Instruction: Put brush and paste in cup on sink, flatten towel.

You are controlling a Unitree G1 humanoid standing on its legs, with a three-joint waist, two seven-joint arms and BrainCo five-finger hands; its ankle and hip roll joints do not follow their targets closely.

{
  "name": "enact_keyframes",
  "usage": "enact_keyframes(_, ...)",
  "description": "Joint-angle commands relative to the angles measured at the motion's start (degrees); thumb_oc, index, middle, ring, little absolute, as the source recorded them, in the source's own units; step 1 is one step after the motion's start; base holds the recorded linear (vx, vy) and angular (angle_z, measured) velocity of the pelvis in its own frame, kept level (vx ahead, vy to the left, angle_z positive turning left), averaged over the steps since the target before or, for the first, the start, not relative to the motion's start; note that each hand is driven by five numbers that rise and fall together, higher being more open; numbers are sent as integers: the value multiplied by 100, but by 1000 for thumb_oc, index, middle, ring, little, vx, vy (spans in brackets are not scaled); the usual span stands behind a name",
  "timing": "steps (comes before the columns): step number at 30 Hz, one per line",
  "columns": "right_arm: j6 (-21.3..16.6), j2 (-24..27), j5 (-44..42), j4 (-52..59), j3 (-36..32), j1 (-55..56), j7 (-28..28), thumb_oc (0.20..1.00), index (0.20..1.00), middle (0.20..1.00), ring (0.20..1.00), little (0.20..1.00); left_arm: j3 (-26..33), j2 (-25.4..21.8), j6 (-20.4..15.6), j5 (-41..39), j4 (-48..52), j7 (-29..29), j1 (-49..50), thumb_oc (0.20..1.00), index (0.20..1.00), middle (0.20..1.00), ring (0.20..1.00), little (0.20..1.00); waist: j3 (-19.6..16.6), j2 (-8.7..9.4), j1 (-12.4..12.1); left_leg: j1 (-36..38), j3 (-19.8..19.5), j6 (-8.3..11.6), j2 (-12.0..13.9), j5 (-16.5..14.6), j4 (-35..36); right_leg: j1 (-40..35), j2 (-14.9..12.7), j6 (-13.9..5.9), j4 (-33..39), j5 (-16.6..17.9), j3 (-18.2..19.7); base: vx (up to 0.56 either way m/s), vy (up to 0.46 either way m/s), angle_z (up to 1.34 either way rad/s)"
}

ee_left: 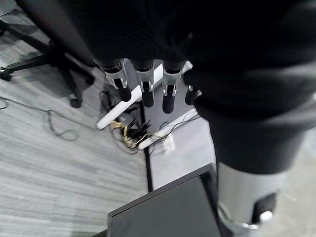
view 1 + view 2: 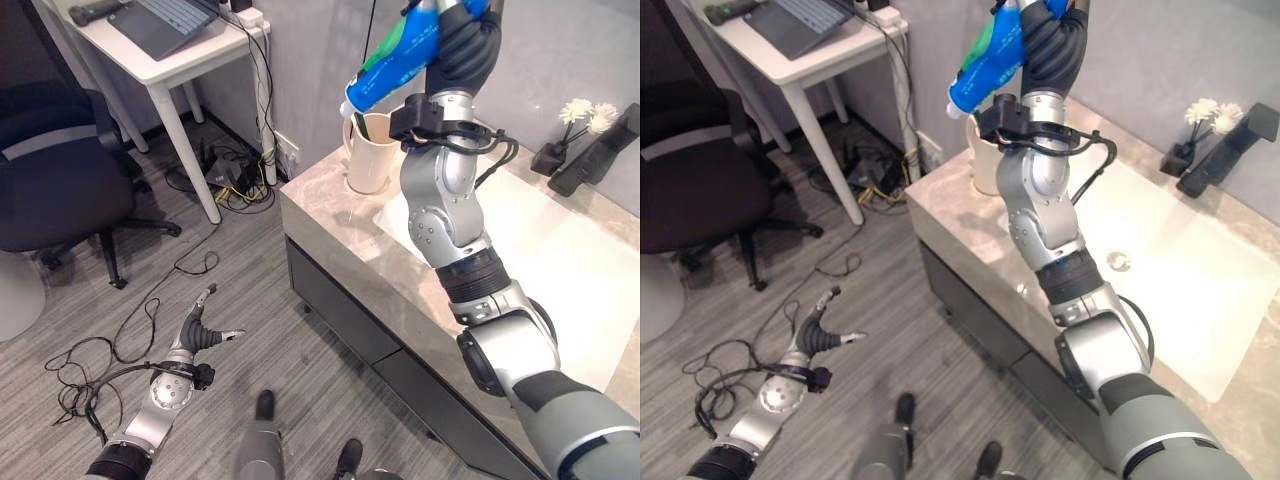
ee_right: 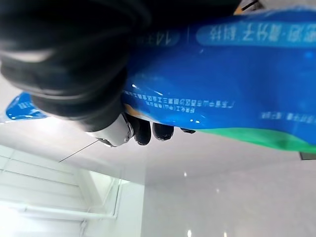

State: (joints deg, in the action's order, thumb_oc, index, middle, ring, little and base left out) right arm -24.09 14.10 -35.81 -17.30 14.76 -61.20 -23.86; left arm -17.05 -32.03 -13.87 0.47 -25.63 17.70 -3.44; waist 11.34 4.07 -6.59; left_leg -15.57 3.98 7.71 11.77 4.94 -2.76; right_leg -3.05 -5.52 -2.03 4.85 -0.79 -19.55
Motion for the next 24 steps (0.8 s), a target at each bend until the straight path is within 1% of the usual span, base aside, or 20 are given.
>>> enact_keyframes(1,-308,299,118,40,-16,-295,-69,200,200,200,200,200,14,-115,-178,95,139,120,78,1000,1000,1000,1000,1000,-449,-74,-21,113,100,276,163,942,688,-133,-205,-555,-367,-79,695,193,119,-37)
enact_keyframes(2,-247,294,229,11,36,-319,-92,200,200,200,200,200,-4,-111,-191,98,179,84,104,1000,1000,1000,1000,1000,-497,-104,-73,285,-12,199,96,734,697,-170,-226,-579,-395,-121,791,298,197,-55)
enact_keyframes(3,-202,283,342,-12,75,-314,-99,200,200,200,200,200,-18,-105,-215,95,201,90,163,1000,1000,1000,1000,1000,-550,-111,-168,421,-322,158,-37,588,638,-251,-281,-613,-356,-161,924,257,232,-71)
enact_keyframes(4,-147,295,436,-13,106,-279,-68,200,200,200,200,200,-30,-94,-230,82,244,63,187,1000,1000,1000,1000,1000,-589,-139,-198,442,-501,99,-175,433,517,-263,-374,-644,-391,-118,1034,231,238,-85)
enact_keyframes(5,-141,325,433,12,68,-238,-70,200,200,200,200,200,-60,-113,-232,83,228,48,179,1000,1000,1000,1000,1000,-593,-109,-226,440,-578,93,-277,347,397,-311,-447,-676,-398,-103,1080,192,241,-76)
enact_keyframes(6,-104,388,466,36,39,-220,-67,200,200,200,200,200,-86,-148,-219,84,301,-7,196,1000,1000,1000,1000,1000,-609,-84,-233,459,-632,3,-400,196,306,-333,-548,-723,-414,-52,1176,232,300,-47)
enact_keyframes(7,-34,401,544,33,-28,-173,-78,200,200,200,200,200,-65,-214,-207,88,343,-56,269,1000,1000,1000,1000,1000,-663,-46,-247,538,-584,-174,-542,27,264,-317,-739,-824,-461,120,1267,196,315,-22)
enact_keyframes(9,13,438,542,-47,-66,-192,-73,200,200,200,200,200,-68,-315,-210,116,421,-95,284,1000,1000,1000,1000,1000,-696,14,-256,556,-427,-357,-670,-114,196,-187,-928,-949,-560,342,1356,123,286,-30)
enact_keyframes(10,48,465,506,-208,-118,-258,-99,200,200,200,200,200,-93,-380,-223,137,405,-88,245,1000,1000,1000,1000,1000,-725,55,-248,575,-299,-448,-768,-178,171,-46,-1032,-1036,-628,576,1440,66,194,-40)
enact_keyframes(11,44,468,499,-218,-122,-266,-93,200,200,200,200,200,-97,-382,-226,136,400,-87,238,1000,1000,1000,1000,1000,-731,66,-274,569,-271,-456,-772,-182,169,-23,-1042,-1044,-628,583,1470,64,180,-34)
enact_keyframes(12,60,499,459,-308,-136,-299,-106,200,200,200,200,200,-116,-396,-223,125,390,-84,221,1000,1000,1000,1000,1000,-735,83,-263,588,-206,-484,-798,-204,176,38,-1077,-1078,-664,693,1479,49,131,-32)
enact_keyframes(14,52,541,390,-372,-167,-327,-120,200,200,200,200,200,-85,-407,-215,69,405,-81,261,1000,1000,1000,1000,1000,-737,99,-262,700,-22,-529,-820,-221,290,170,-1115,-1145,-753,866,1358,53,137,-27)
enact_keyframes(15,50,541,388,-375,-167,-328,-118,200,200,200,200,200,-85,-407,-216,69,404,-81,261,1000,1000,1000,1000,1000,-736,100,-269,710,-14,-531,-821,-216,303,172,-1117,-1148,-753,868,1366,33,63,-30)
enact_keyframes(18,74,625,389,-346,-185,-275,-121,200,200,200,200,200,-82,-376,-196,66,366,-77,310,1000,1000,1000,1000,1000,-717,129,-217,861,82,-547,-815,-192,467,214,-1136,-1206,-834,1058,1230,33,41,-33)
enact_keyframes(21,97,794,507,-309,-213,-248,-163,200,200,200,200,200,-86,-364,-206,97,387,-123,383,1000,1000,1000,1000,1000,-739,148,-189,945,97,-538,-797,-177,547,170,-1133,-1236,-799,1120,1165,47,11,-33)
enact_keyframes(24,113,968,657,-323,-250,-242,-238,200,200,200,200,200,-99,-332,-216,119,377,-132,438,1000,1000,1000,1000,1000,-783,178,-168,1028,107,-522,-777,-180,617,118,-1138,-1251,-736,1100,1087,47,0,-11)
